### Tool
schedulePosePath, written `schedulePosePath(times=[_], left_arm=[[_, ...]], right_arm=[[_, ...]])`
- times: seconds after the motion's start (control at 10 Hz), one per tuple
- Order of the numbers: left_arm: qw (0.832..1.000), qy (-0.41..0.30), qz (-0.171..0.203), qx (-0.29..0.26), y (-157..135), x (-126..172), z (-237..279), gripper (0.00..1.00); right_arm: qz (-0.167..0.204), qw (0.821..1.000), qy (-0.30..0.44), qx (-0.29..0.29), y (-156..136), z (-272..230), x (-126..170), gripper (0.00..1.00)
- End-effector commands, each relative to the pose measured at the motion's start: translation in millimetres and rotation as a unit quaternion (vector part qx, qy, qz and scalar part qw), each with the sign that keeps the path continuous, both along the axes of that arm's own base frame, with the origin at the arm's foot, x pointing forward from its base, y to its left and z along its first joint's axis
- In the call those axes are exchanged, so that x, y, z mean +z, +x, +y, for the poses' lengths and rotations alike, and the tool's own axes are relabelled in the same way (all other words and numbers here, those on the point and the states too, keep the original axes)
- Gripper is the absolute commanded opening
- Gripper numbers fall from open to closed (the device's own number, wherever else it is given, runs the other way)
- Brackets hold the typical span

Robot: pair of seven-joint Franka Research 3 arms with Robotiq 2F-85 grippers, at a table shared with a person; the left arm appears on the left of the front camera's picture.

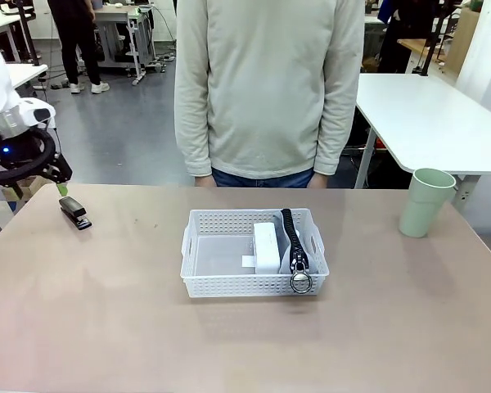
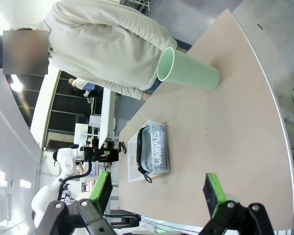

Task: Efficiently arrange items inside the basket to fit them all.
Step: Pick up the Stapler and place it inside the Organizing basket.

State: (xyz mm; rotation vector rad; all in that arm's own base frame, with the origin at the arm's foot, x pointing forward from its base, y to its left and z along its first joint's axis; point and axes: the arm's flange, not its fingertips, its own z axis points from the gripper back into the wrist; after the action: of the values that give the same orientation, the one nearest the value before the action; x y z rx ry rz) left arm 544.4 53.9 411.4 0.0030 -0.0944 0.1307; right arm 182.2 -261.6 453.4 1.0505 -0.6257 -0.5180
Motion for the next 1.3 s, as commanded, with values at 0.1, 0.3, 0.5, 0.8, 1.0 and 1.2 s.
schedulePosePath(times=[0.1,0.3,0.5,0.8,1.0,1.2], left_arm=[[0.998,-0.020,0.059,0.008,38,-11,-5,1.00],[0.997,-0.020,0.075,0.016,51,-20,-5,1.00],[0.997,-0.029,0.073,0.019,54,-22,-6,1.00],[0.993,-0.038,0.079,0.081,56,-23,-10,1.00],[0.971,-0.091,0.074,0.209,58,-24,-17,1.00],[0.953,-0.096,0.063,0.280,58,-26,-24,1.00]], right_arm=[[-0.017,1.000,-0.001,0.002,0,1,0,1.00],[-0.017,1.000,-0.001,0.002,0,1,0,1.00],[-0.017,1.000,-0.001,0.002,0,1,0,1.00],[-0.017,1.000,-0.001,0.002,0,1,0,1.00],[-0.017,1.000,-0.001,0.002,0,1,0,1.00],[-0.017,1.000,-0.001,0.002,0,1,0,1.00]])
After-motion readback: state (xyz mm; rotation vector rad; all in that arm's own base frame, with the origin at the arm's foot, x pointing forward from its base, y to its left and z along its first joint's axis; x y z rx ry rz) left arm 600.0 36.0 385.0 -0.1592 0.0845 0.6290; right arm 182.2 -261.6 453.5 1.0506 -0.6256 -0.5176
